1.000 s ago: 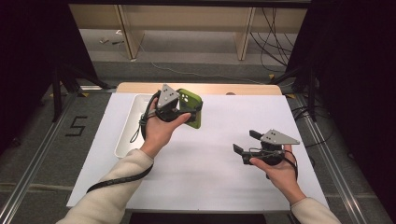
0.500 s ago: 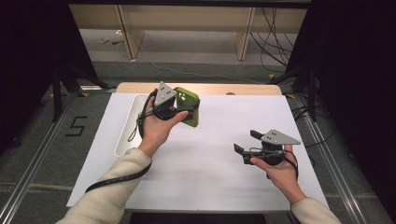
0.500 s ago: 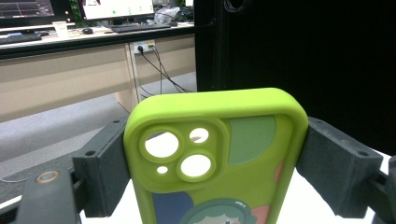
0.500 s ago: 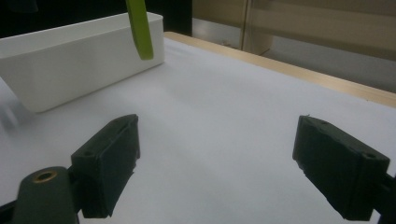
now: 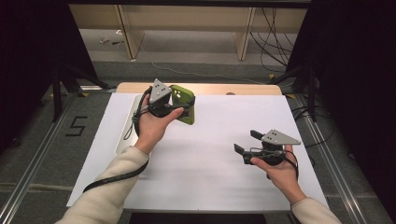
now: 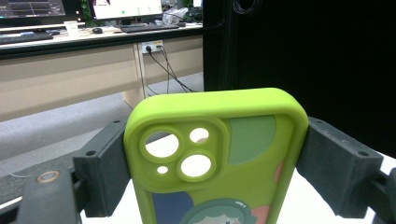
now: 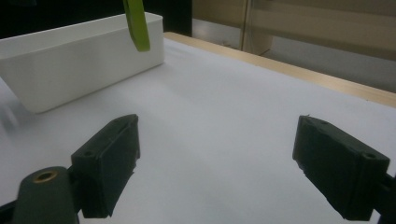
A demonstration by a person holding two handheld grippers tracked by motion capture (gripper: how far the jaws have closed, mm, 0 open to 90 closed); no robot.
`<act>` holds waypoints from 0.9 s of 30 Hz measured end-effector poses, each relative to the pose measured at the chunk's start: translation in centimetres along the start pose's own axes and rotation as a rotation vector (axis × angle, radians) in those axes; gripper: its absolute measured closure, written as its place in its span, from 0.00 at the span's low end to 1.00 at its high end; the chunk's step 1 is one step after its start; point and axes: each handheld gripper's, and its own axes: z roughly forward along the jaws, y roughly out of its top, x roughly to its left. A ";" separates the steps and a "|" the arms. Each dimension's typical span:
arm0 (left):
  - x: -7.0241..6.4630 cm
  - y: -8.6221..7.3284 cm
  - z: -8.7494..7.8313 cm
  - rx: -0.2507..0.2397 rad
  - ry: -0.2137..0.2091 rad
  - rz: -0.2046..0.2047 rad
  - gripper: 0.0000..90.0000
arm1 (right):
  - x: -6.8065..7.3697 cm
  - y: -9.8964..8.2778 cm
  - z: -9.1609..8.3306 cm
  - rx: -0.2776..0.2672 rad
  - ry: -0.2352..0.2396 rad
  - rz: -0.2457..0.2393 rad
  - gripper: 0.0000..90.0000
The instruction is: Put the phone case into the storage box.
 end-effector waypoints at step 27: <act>1.5 0.5 -0.6 0.002 0.037 -0.013 0.18 | 0.0 0.0 0.0 0.002 0.001 0.000 0.18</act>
